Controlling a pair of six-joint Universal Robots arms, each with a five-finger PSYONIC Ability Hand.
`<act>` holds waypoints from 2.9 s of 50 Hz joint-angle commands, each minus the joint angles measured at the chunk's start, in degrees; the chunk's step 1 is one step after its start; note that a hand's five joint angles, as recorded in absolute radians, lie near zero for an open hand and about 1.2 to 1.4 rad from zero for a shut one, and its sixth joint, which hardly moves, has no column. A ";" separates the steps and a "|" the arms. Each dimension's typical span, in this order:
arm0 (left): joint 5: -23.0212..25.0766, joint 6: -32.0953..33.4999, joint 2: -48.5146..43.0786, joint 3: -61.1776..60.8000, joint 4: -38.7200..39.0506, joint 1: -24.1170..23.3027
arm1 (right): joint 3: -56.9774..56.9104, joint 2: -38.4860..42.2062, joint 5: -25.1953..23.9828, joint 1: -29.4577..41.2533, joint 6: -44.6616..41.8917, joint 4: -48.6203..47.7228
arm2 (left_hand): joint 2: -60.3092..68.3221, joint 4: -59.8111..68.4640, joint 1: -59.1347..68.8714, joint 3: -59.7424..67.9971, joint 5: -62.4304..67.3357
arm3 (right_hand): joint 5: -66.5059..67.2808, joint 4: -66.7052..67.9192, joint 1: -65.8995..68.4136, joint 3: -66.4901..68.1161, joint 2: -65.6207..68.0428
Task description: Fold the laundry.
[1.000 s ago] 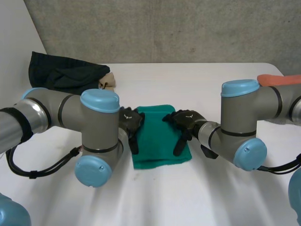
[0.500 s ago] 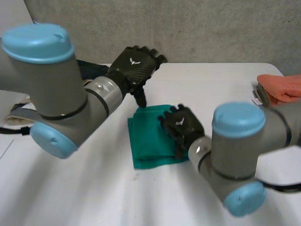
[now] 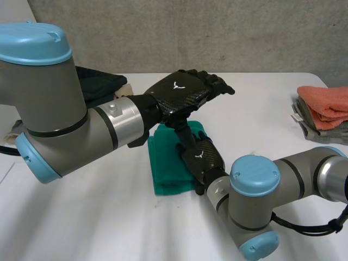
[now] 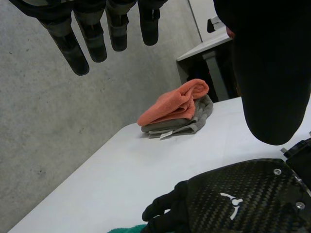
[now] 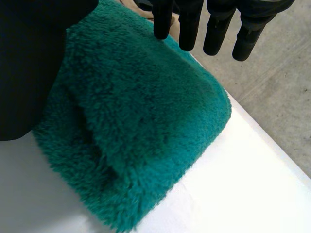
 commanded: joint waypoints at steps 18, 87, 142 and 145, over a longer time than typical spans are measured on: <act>-0.12 0.03 0.83 0.43 0.29 0.41 | -11.48 0.51 -1.26 -2.19 -0.44 -1.32 | -1.81 -1.67 -0.79 -2.23 -2.60 | 66.28 64.94 66.22 64.80 65.08; -3.36 -5.95 10.06 0.78 5.12 -0.20 | -26.52 -11.72 -1.35 -69.44 -14.13 18.91 | -1.81 -1.67 -0.79 -2.23 -2.60 | -3.72 -5.06 -3.78 -5.20 -4.92; -20.86 9.70 -35.85 30.94 28.49 28.46 | 18.66 -24.46 -23.06 -23.91 -0.87 3.77 | 68.19 68.33 69.21 67.77 67.40 | -3.72 -5.06 -3.78 -5.20 -4.92; -21.03 9.34 -25.94 23.67 30.24 27.05 | 18.57 -24.55 -22.88 -23.99 -0.87 3.77 | 68.19 68.33 69.21 67.77 67.40 | -3.72 -5.06 -3.78 -5.20 -4.92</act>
